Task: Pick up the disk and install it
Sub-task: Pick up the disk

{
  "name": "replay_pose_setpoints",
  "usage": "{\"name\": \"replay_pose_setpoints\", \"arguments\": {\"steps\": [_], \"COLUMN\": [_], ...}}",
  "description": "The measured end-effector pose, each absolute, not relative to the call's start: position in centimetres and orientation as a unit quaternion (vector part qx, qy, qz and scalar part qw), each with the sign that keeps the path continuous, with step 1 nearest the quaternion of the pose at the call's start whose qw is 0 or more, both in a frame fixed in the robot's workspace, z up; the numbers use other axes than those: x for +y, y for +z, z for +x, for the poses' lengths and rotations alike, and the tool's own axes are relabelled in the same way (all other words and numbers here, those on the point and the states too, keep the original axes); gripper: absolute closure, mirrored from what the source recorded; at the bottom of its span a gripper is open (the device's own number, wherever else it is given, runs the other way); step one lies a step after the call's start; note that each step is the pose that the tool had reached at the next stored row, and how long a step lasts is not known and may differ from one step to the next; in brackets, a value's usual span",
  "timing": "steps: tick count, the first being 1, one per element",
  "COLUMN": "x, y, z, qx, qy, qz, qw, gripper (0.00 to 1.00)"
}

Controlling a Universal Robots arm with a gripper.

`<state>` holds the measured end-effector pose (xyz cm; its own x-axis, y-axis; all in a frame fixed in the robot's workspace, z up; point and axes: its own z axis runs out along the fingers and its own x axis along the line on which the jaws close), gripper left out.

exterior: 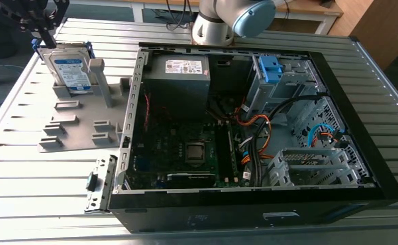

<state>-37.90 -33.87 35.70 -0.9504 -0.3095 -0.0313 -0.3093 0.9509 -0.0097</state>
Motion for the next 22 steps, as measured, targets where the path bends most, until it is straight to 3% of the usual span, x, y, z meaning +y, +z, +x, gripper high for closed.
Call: {"name": "replay_pose_setpoints", "arguments": {"steps": [22], "x": [-33.87], "y": [35.70], "z": [-37.90], "qx": [0.977], "qy": [-0.001], "qz": [-0.214], "qw": [0.016], "gripper": [0.89]}}
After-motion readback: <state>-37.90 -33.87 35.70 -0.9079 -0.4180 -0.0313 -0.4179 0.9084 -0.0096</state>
